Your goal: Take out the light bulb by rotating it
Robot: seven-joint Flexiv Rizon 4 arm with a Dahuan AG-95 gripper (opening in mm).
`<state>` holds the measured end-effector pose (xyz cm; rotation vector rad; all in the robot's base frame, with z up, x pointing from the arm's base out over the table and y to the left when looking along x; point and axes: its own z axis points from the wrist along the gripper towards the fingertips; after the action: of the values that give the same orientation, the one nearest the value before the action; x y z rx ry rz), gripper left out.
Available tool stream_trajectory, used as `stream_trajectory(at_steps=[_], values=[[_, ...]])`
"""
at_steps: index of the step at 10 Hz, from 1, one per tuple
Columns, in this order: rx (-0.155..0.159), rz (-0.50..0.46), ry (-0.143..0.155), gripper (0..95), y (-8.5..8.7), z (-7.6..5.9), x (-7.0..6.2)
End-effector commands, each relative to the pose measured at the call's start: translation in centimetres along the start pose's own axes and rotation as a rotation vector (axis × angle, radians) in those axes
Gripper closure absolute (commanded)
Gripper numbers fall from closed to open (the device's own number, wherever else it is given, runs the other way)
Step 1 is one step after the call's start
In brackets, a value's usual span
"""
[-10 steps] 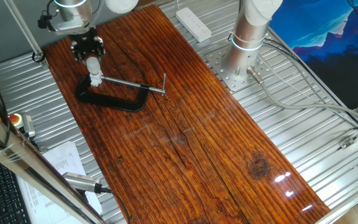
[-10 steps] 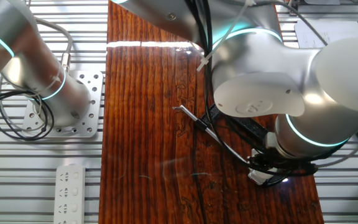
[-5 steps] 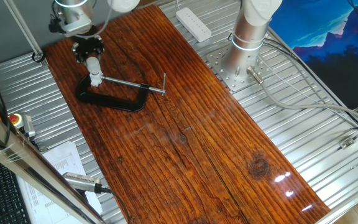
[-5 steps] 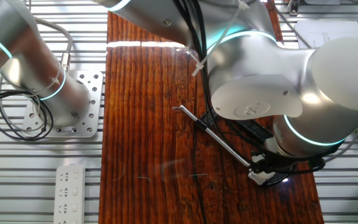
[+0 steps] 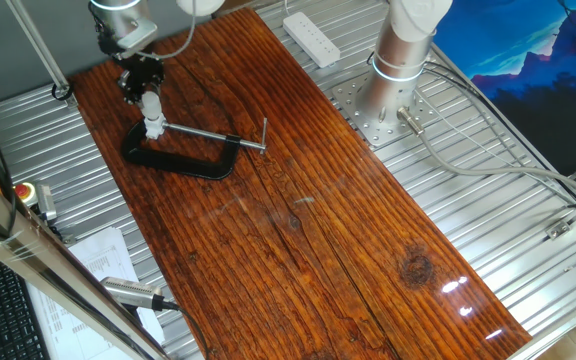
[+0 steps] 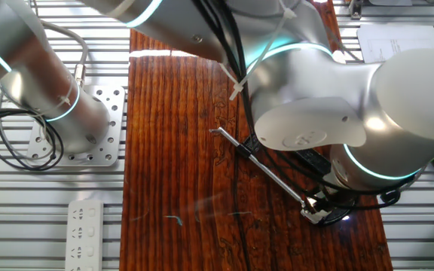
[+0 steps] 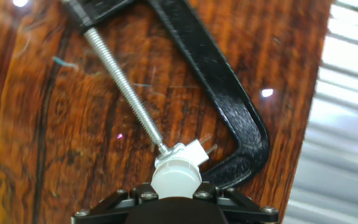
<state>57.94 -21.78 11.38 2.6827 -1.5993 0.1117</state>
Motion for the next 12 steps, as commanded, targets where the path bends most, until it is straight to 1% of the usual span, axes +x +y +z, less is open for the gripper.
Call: stream_trajectory(at_steps=[1, 4, 5, 6, 8, 9, 11, 12], values=[[0.001, -0.104, 0.001, 95.0, -0.06, 0.04, -0.08], [0.001, -0.172, 0.002, 95.0, -0.21, -0.02, -0.02], [0.003, -0.206, 0.000, 95.0, -0.27, -0.04, 0.00], [0.003, -0.220, -0.001, 95.0, -0.29, -0.05, 0.01], [0.004, -0.289, -0.008, 95.0, -0.31, -0.06, 0.01], [0.003, -0.303, -0.011, 95.0, -0.33, -0.08, 0.02], [0.008, -0.373, -0.042, 95.0, -0.58, -0.21, 0.11], [0.001, -0.385, -0.050, 95.0, -0.74, -0.41, 0.19]])
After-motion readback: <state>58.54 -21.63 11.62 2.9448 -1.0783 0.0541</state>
